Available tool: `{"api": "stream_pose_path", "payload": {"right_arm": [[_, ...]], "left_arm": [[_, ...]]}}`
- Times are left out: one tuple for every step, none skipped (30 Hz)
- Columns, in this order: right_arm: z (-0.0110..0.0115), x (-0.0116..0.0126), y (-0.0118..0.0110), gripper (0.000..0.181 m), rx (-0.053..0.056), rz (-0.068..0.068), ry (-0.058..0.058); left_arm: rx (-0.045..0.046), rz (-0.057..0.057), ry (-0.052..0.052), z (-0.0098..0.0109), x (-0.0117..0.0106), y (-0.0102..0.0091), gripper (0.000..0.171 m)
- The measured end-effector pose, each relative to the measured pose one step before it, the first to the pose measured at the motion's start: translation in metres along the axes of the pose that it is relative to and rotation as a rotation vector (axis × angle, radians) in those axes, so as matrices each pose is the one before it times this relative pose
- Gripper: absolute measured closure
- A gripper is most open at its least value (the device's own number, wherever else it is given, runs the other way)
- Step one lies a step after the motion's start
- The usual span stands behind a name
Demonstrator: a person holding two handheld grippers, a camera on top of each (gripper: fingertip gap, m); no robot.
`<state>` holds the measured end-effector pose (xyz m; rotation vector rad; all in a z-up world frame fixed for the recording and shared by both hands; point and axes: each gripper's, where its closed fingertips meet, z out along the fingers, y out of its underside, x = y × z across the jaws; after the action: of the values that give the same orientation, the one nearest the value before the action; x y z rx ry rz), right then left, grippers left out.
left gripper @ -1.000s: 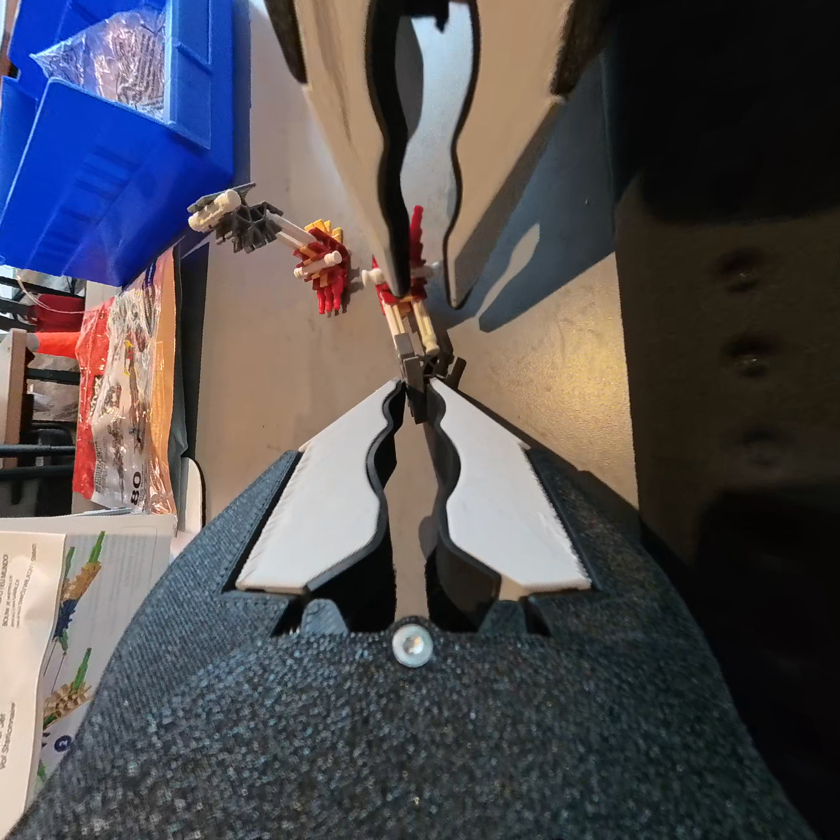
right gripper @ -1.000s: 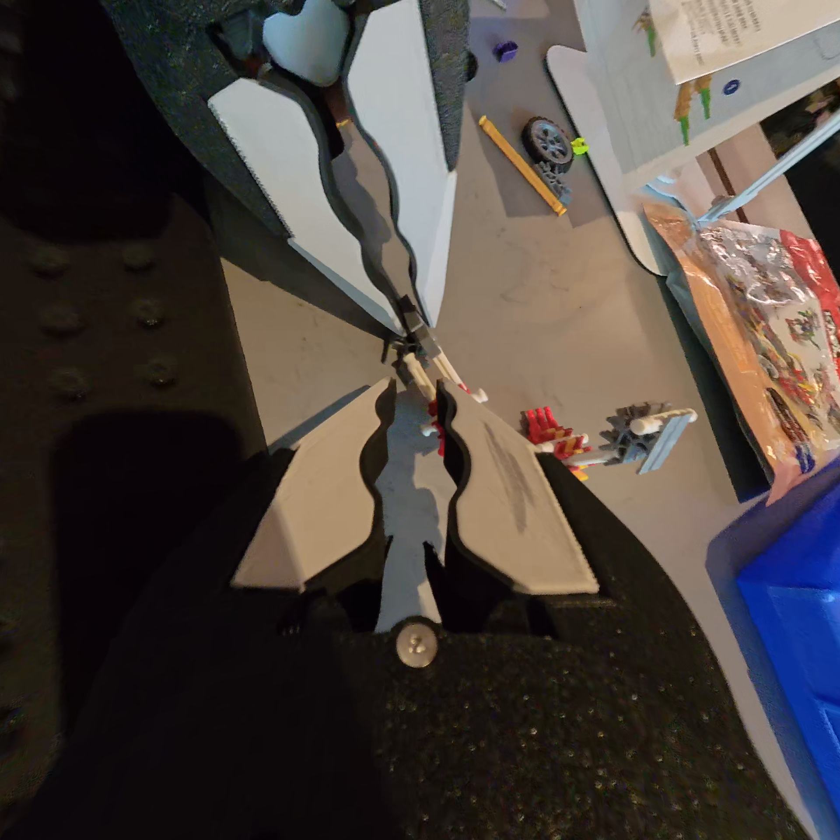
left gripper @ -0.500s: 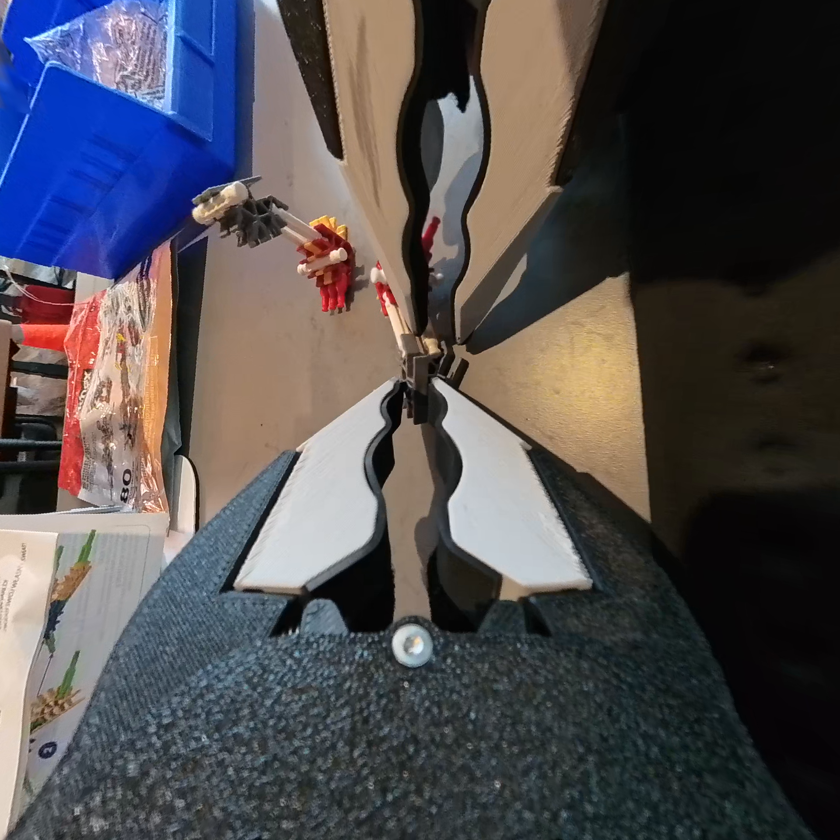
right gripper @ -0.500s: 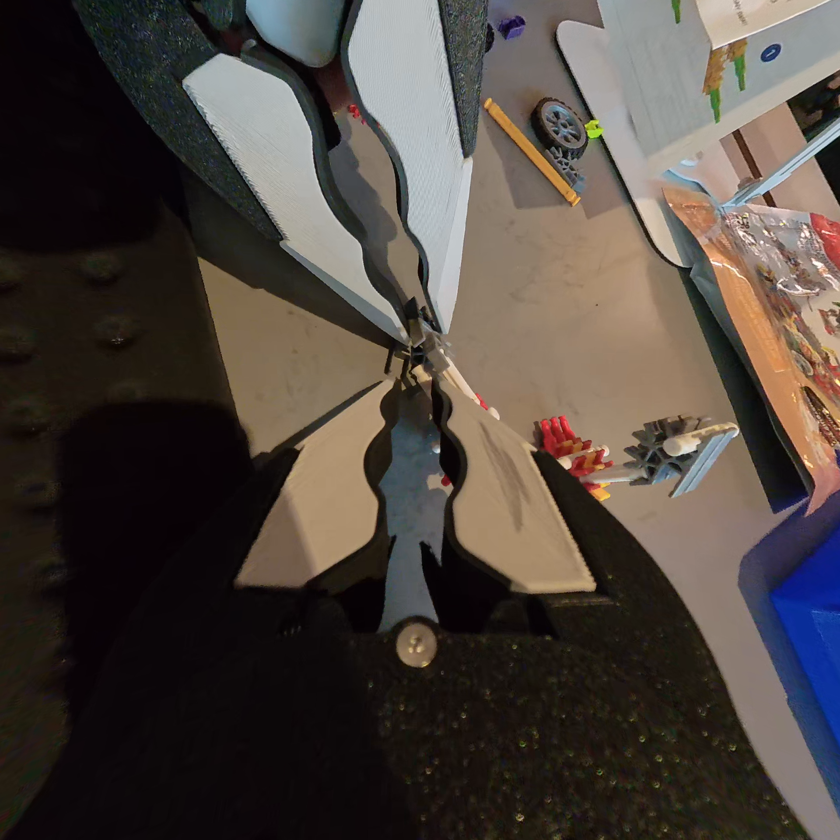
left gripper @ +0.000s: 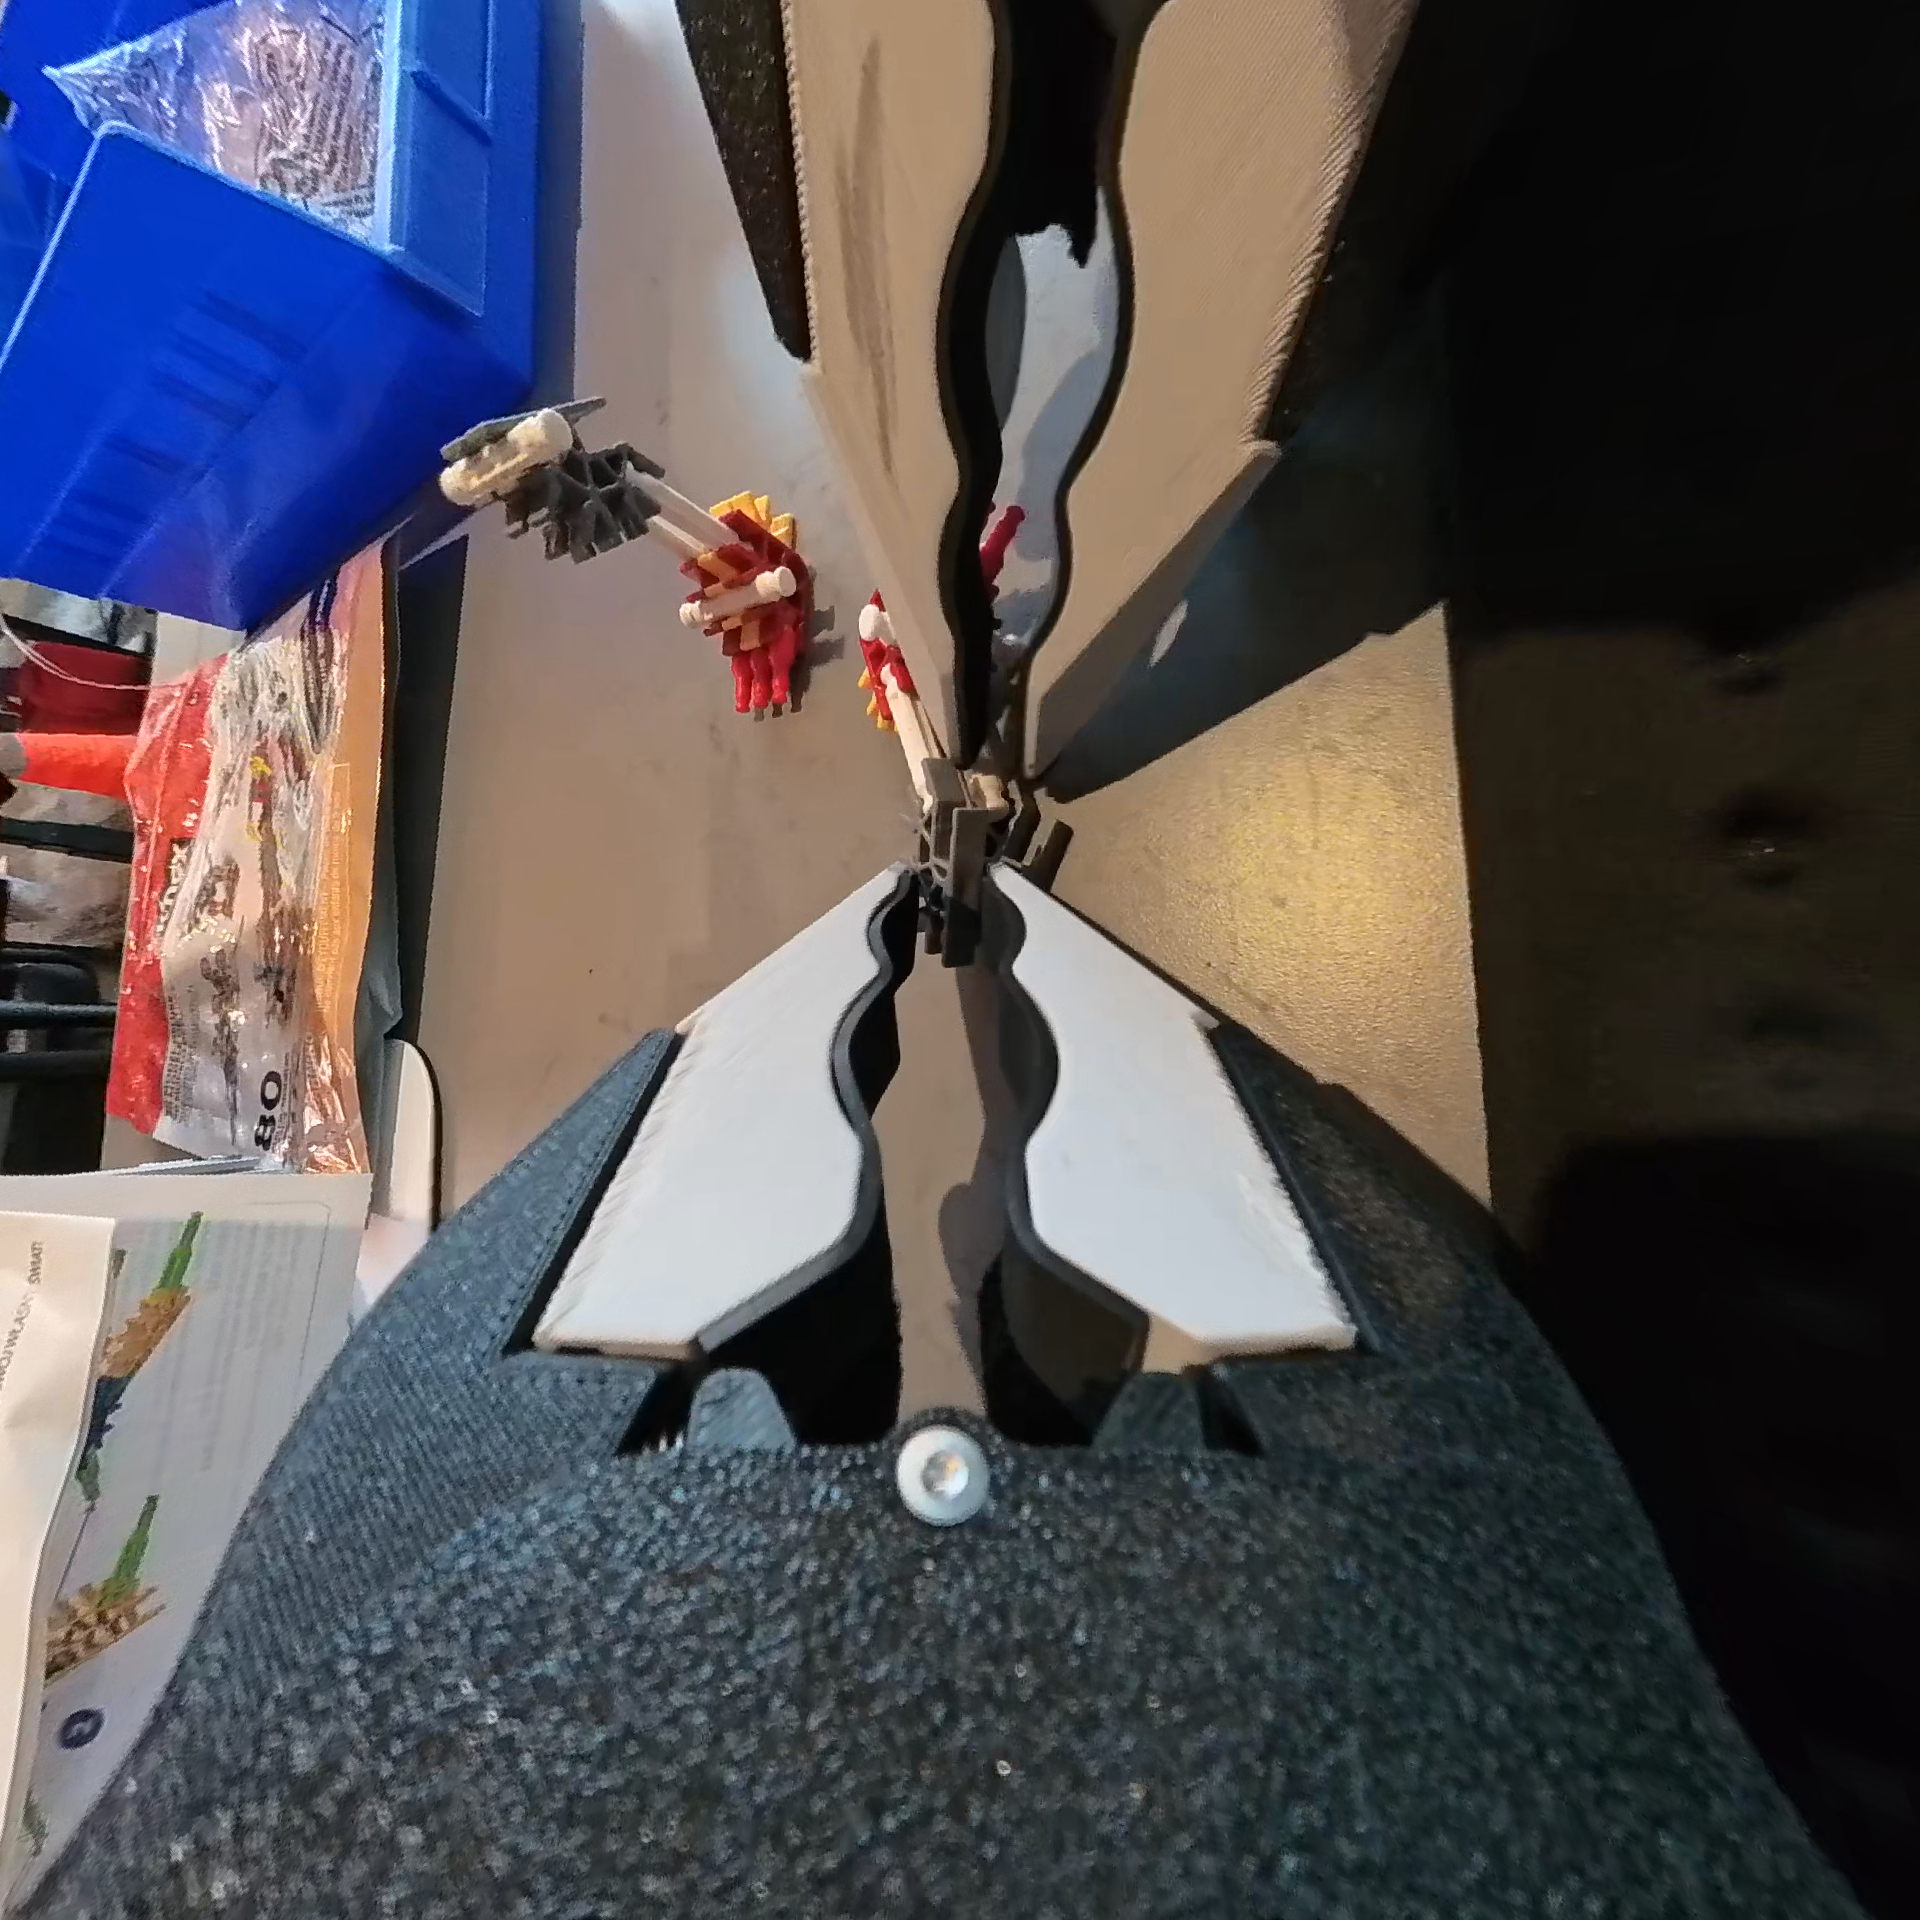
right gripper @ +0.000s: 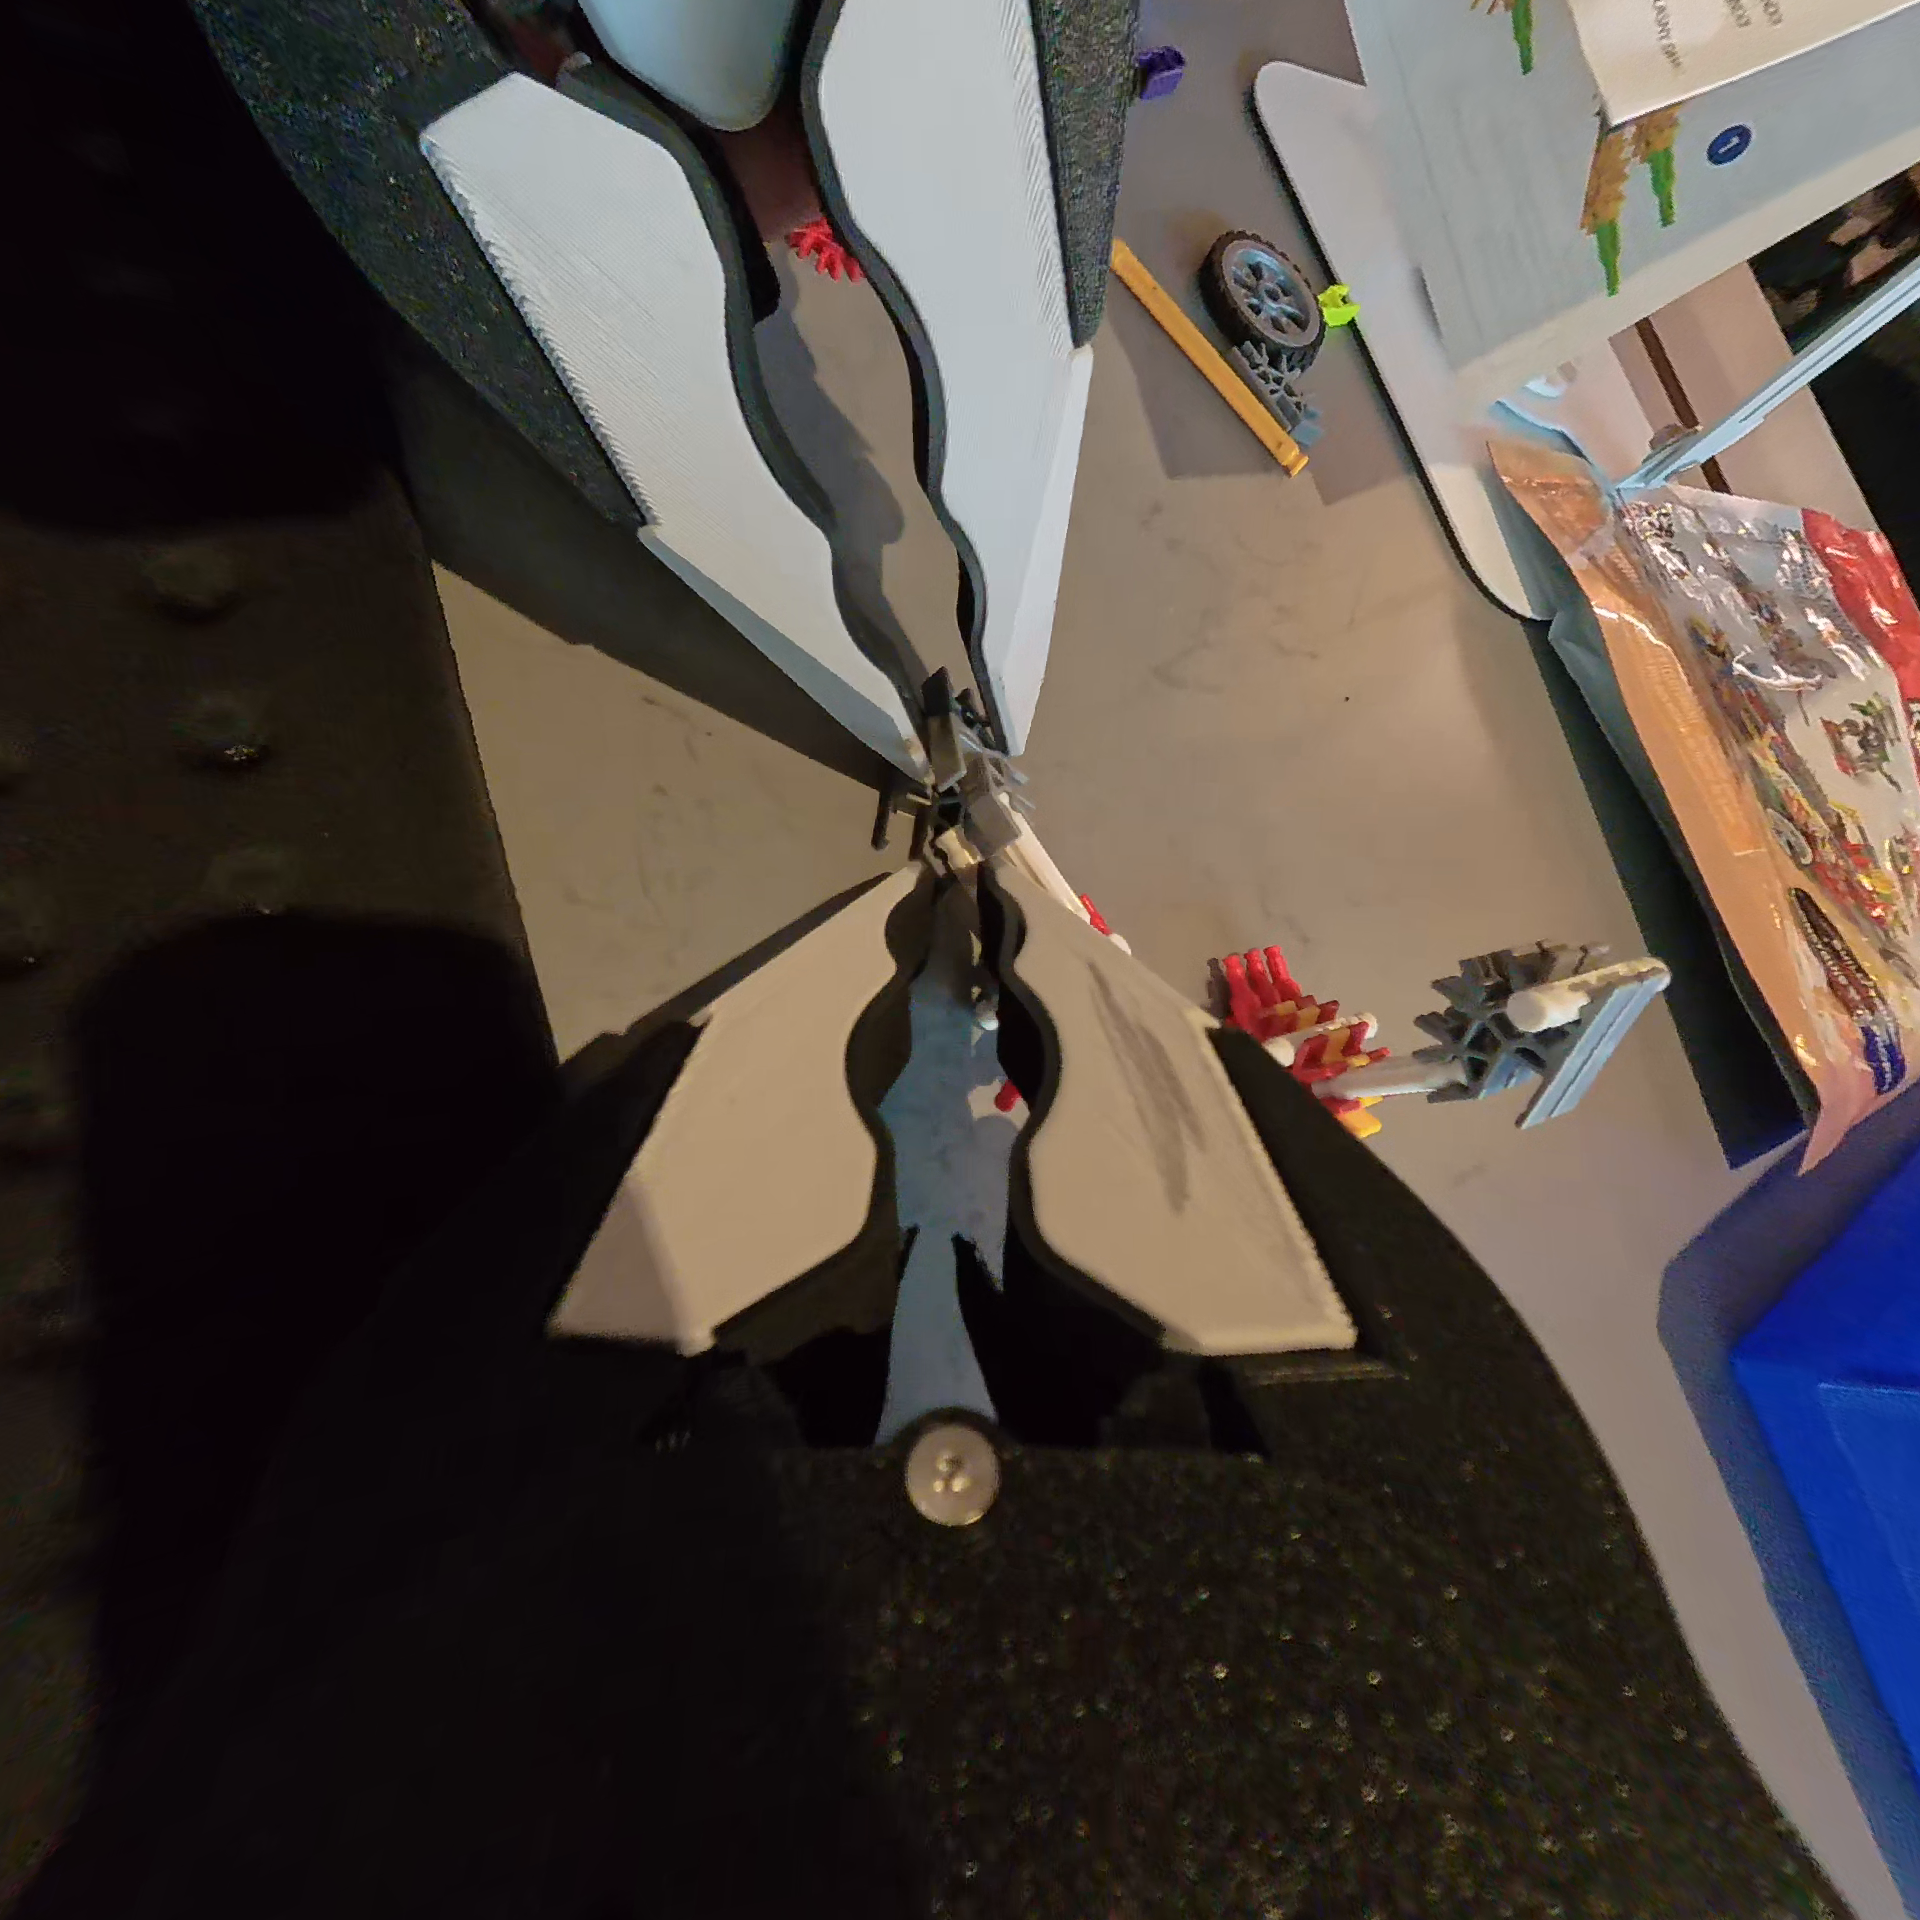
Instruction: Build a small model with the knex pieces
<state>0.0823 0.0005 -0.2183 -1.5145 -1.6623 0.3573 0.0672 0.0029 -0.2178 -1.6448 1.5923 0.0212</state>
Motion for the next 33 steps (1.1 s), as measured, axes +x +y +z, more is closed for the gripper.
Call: {"api": "stream_pose_path", "payload": {"right_arm": [[-0.00004,0.00029,0.00003,0.172,0.0006,-0.0016,0.0044],[-0.00016,0.0006,0.00009,0.171,0.0008,0.0004,0.0044],[-0.00015,0.00035,-0.00001,0.171,0.0015,-0.0015,0.0038],[-0.00015,0.00014,-0.00009,0.171,0.0015,-0.0049,0.0036],[-0.00023,0.00026,-0.00029,0.172,0.0034,-0.006,0.005],[-0.00023,0.00062,-0.00031,0.172,0.0034,-0.0035,0.0073],[-0.00022,0.00044,-0.00008,0.172,0.0014,-0.0005,0.0031],[-0.00009,0.0002,-0.00007,0.172,0.0012,0.0006,0.0007],[-0.00025,0.00065,-0.00017,0.172,0.0035,0.0003,0.0025],[-0.0005,0.00076,-0.00047,0.172,0.0047,0.0023,0.0023],[-0.00058,0.00072,-0.0005,0.172,0.006,0.001,0.0028],[-0.00035,-0.00014,-0.00026,0.172,0.0035,-0.0003,-0.0015],[0.00011,-0.00036,-0.00004,0.172,0.0003,-0.0022,-0.001],[0.0004,-0.00021,0.00053,0.172,-0.0043,-0.0022,-0.0001],[0.00036,-0.00031,0.00032,0.172,-0.0035,-0.0025,-0.0005],[0.00035,-0.00051,0.00054,0.172,-0.0039,-0.002,-0.0022],[0.00049,-0.00031,0.00079,0.172,-0.0057,-0.0037,-0.0009],[0.00027,0.00008,0.00049,0.172,-0.0039,-0.0045,0.0036],[-0.00008,0.00007,0.00017,0.172,-0.0003,-0.0021,0.002],[0.00002,-0.00018,0.00005,0.172,-0.0001,-0.0006,-0.0006],[-0.00001,-0.00009,0.00011,0.172,-0.0005,-0.0009,-0.0001],[-0.00007,-0.00006,-0.00006,0.172,0.0001,-0.002,0.0014],[0.00009,-0.00002,0.00007,0.172,-0.0003,-0.0026,0.0021],[0.00005,-0.00008,0.0002,0.172,-0.0016,-0.0045,0.0024],[0.00003,-0.00001,0.00002,0.172,-0.0007,-0.0075,0.0042],[-0.00003,-0.00001,0.00022,0.172,-0.0003,-0.0088,0.0064],[-0.00003,-0.00018,-0.00004,0.172,-0.0005,-0.0095,0.0058],[-0.00014,-0.00048,-0.00003,0.172,0.0004,-0.0118,0.0041],[-0.00004,-0.0002,0.00016,0.172,-0.0017,-0.0075,0.0039],[-0.00014,0.00025,0.00014,0.173,-0.0009,-0.0059,0.0052],[0.00005,0.00014,0.00036,0.173,-0.0016,-0.0074,0.0048],[0.00021,0.0002,0.00059,0.174,-0.0051,-0.0112,0.0065],[0.0002,0.0001,0.00029,0.175,-0.0045,-0.0097,0.0058]], "left_arm": [[0.00016,0.0026,-0.0067,0.0005,-0.00021,-0.00023,0.161],[-0.00027,0.0016,-0.0039,0.00032,-0.00023,-0.00025,0.161],[-0.00147,0.0049,-0.0027,0.00027,-0.00032,-0.00031,0.161],[-0.00042,0.0047,-0.0022,0.00025,-0.00014,-0.00025,0.161],[0.00151,0.0016,-0.0021,0.0001,-0.00007,-0.00037,0.162],[0.00246,0.0019,-0.0064,-0.00001,-0.00069,-0.00049,0.162],[-0.00011,0.0026,-0.0045,0.00016,-0.00048,-0.00016,0.162],[-0.00015,0.0025,-0.0029,0.00003,-0.00046,-0.00016,0.162],[0.00413,0.0027,-0.0076,-0.00038,-0.00115,-0.00084,0.162],[0.00457,-0.0022,-0.0039,-0.00053,-0.00095,-0.00092,0.162],[0.00376,-0.0042,-0.0009,-0.00028,-0.0005,-0.00066,0.162],[-0.00164,-0.0022,0.0035,0.00019,0.00028,0.00045,0.163],[-0.00384,0.0038,0.0005,0.00011,0.00014,0.00085,0.163],[-0.00346,0.0004,0.0006,0.00025,0.0001,0.0008,0.163],[-0.00122,-0.0028,0.0046,0.00054,0.00078,0.00006,0.163],[-0.00339,0.0011,0.0039,0.00062,0.00093,0.00027,0.162],[-0.00574,0.0056,0.0018,0.00077,0.00093,0.00069,0.162],[-0.00027,0.0044,-0.005,0.00033,-0.00018,-0.00016,0.162],[-0.00134,0.0003,-0.0001,-0.00001,-0.00004,-0.00012,0.162],[0.00155,-0.0007,0.0019,-0.00012,0.00017,-0.00015,0.162],[0.00204,-0.0031,0.0023,0.0001,0.00018,-0.00004,0.162],[0.00158,-0.003,0.002,0.00006,0.00023,-0.00007,0.162],[0.00069,0.0005,0.0003,0.0,-0.00001,-0.00001,0.162],[0.00031,0.0024,-0.0009,-0.00002,0.00007,0.00001,0.162],[0.00041,0.0004,-0.0002,0.00014,0.00001,-0.00009,0.162],[0.00073,0.0008,-0.0008,-0.00005,0.00004,0.0,0.162],[0.00045,0.0014,-0.0013,-0.00001,0.00007,-0.00001,0.162],[0.00104,-0.0006,0.0001,0.00002,0.00013,-0.00016,0.162],[0.00149,-0.0004,0.0007,-0.00007,0.00023,-0.00029,0.162],[0.00063,0.0023,-0.001,0.00005,0.00008,-0.00012,0.162],[0.00024,0.0019,-0.0019,0.00007,0.0,-0.00015,0.162],[0.00137,0.0,-0.0003,0.00009,0.00029,-0.00036,0.162],[0.00076,-0.0011,-0.0011,0.00017,0.0,-0.00014,0.162]]}}
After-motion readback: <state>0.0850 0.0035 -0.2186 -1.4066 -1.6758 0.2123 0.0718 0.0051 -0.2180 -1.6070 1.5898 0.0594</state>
